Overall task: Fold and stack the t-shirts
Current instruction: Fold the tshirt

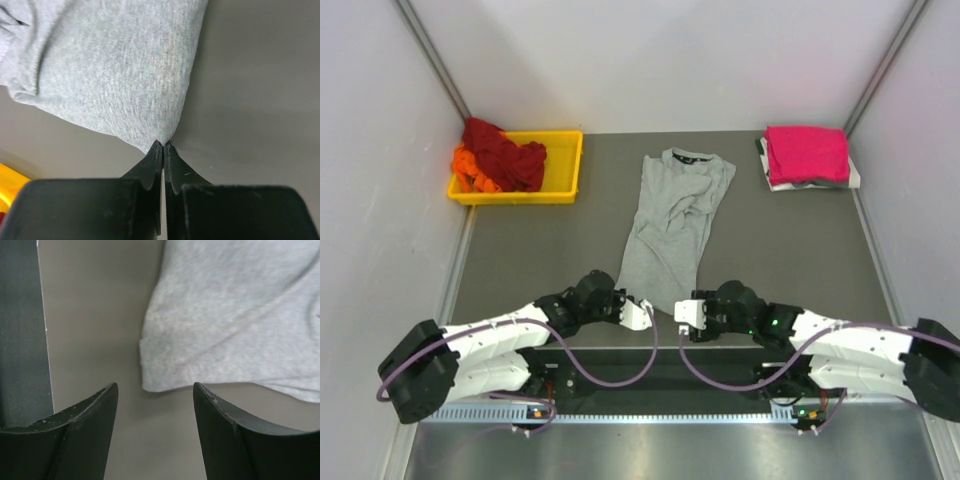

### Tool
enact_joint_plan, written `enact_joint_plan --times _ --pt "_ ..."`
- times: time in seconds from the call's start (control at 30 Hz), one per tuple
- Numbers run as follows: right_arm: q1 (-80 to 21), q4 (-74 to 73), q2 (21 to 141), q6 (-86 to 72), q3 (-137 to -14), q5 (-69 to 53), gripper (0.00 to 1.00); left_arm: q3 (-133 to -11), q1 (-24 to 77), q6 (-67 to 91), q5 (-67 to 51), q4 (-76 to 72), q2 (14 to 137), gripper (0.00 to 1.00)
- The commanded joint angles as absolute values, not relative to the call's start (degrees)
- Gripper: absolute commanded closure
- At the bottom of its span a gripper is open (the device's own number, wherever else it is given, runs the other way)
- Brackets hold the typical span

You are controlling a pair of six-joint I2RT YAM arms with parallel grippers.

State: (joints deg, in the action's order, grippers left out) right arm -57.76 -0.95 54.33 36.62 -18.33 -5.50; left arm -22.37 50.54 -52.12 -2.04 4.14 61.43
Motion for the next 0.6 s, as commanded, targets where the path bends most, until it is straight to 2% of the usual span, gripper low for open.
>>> enact_joint_plan --times 0.0,0.2,0.27,0.3,0.33,0.4,0.43,0.57 --pt "-59.85 3.52 60.72 41.31 -20.21 -3.52 0.39 -21.53 50.45 -50.36 -3.08 2.99 62.75 1.00" --pt "-61.70 7.64 66.09 43.24 -19.86 1.39 0.44 -22.50 49.92 -49.05 -4.04 4.30 62.41 1.00" --pt "-61.70 8.00 66.88 43.77 -20.04 1.58 0.55 -22.33 49.83 -48.61 -4.74 5.18 62.05 1.00" --pt "-61.79 7.91 67.15 43.94 -20.21 1.32 0.64 -22.15 49.75 -48.43 -4.83 5.53 61.62 1.00" --pt "-61.79 6.95 67.24 44.29 -20.39 1.14 0.81 -22.06 49.66 -48.34 -4.92 5.97 61.44 1.00" --pt "-61.87 5.46 67.24 44.56 -20.65 1.23 0.97 -22.32 49.57 -47.90 -4.92 7.98 61.09 1.00" --pt "-62.05 2.32 66.80 44.47 -21.26 1.14 1.00 -23.11 49.57 -47.73 -5.01 9.22 60.74 1.00" --pt "-63.72 -7.10 58.65 41.76 -23.28 -2.71 1.00 -26.80 49.57 -48.16 -10.09 21.85 56.79 1.00"
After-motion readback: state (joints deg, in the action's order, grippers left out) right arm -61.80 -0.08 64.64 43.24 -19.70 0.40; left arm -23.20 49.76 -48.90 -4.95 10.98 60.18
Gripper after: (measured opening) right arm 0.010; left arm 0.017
